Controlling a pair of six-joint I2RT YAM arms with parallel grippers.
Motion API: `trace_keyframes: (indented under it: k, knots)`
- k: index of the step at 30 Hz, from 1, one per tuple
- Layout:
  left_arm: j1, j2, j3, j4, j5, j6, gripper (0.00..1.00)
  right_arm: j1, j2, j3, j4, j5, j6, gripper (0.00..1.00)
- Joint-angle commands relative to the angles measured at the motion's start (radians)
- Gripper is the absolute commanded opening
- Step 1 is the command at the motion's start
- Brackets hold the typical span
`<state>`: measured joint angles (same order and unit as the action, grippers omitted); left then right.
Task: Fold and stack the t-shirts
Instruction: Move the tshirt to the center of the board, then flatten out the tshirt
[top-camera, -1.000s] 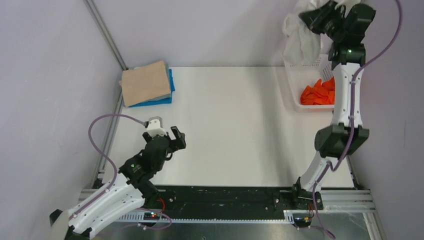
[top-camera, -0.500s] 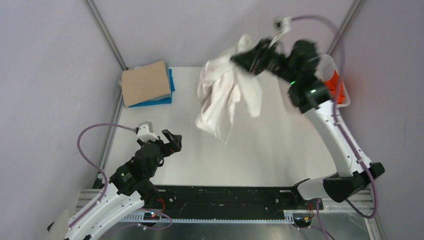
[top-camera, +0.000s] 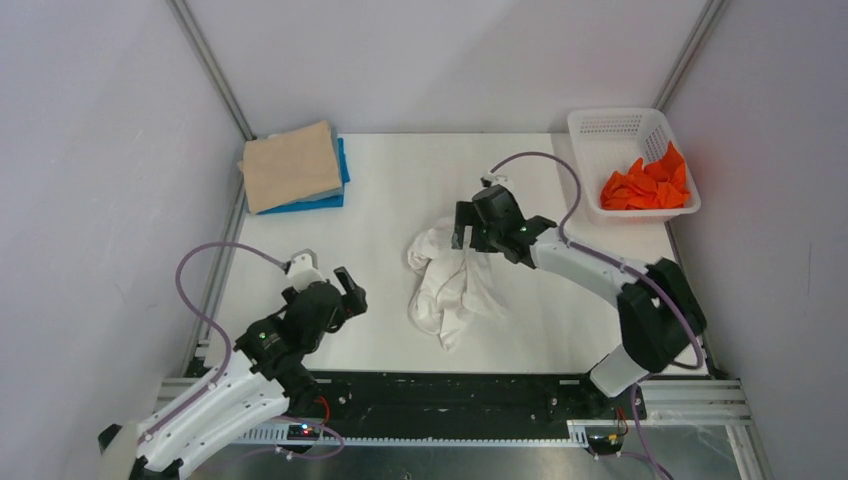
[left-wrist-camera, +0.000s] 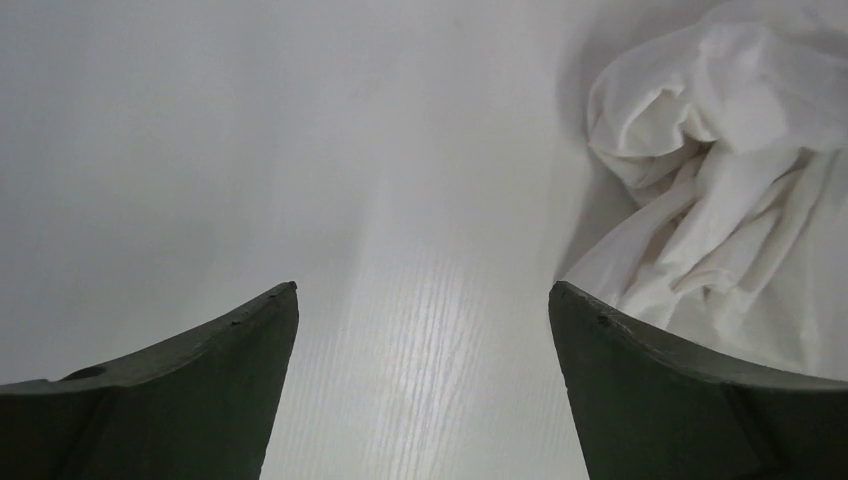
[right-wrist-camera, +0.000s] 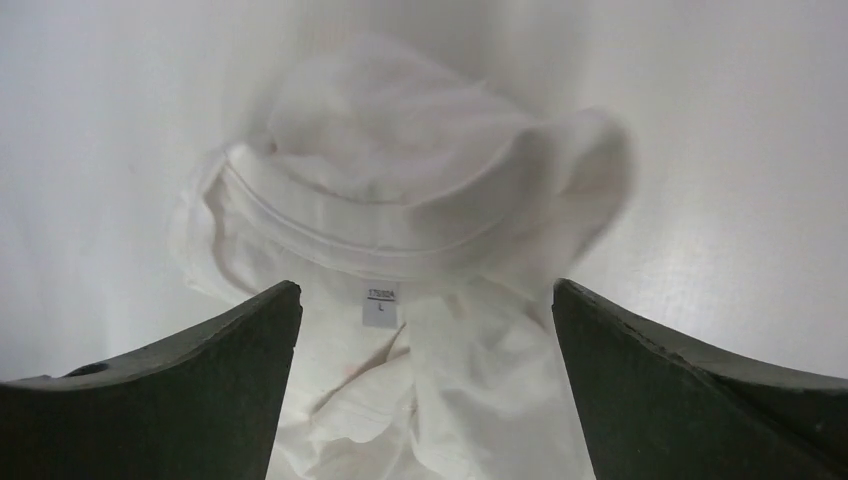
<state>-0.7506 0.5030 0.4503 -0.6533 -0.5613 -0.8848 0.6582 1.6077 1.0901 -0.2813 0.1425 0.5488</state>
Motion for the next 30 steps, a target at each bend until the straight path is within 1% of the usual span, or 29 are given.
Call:
trace_keyframes:
  k: [1,3,5,7,8,9,10,12,13,16,21,27,30]
  knots:
    - [-0.006,0.103,0.033,-0.004,0.046,-0.043,0.98,0.018,-0.193,0.036,-0.071,0.286,0.014,0.99]
    - [-0.02,0.151,0.046,0.019,0.082,-0.032,0.98,0.032,-0.265,-0.01,-0.106,0.315,0.016,0.99]
    - [-0.051,0.192,0.044,0.079,0.131,-0.016,0.98,0.046,-0.344,-0.086,-0.116,0.314,0.034,1.0]
    - [-0.083,0.227,0.028,0.174,0.194,-0.005,0.98,0.053,-0.425,-0.18,-0.11,0.275,0.041,1.0]
    - [-0.102,0.239,0.014,0.244,0.24,-0.002,0.98,0.054,-0.482,-0.248,-0.101,0.231,0.043,0.99]
    - [-0.11,0.264,0.008,0.273,0.256,0.0,0.98,0.055,-0.508,-0.283,-0.091,0.208,0.053,0.99]
    - [-0.127,0.276,-0.001,0.322,0.274,0.001,0.98,0.057,-0.562,-0.356,-0.067,0.155,0.058,0.99]
    - [-0.144,0.314,-0.005,0.374,0.296,0.001,0.99,0.06,-0.633,-0.451,-0.029,0.078,0.068,0.98]
    - [-0.146,0.343,-0.004,0.391,0.306,0.005,0.96,0.061,-0.655,-0.501,-0.02,0.048,0.073,0.98]
    - [-0.162,0.42,0.005,0.453,0.329,0.014,0.91,0.065,-0.734,-0.567,0.009,0.019,0.098,0.98]
    - [-0.166,0.555,0.038,0.5,0.339,0.016,0.82,0.068,-0.76,-0.619,0.033,0.01,0.108,0.98]
    - [-0.166,0.695,0.061,0.559,0.336,0.013,0.73,0.069,-0.703,-0.621,0.034,0.007,0.097,0.98]
    - [-0.167,0.769,0.087,0.562,0.325,0.007,0.7,0.071,-0.674,-0.621,0.042,-0.002,0.083,0.97]
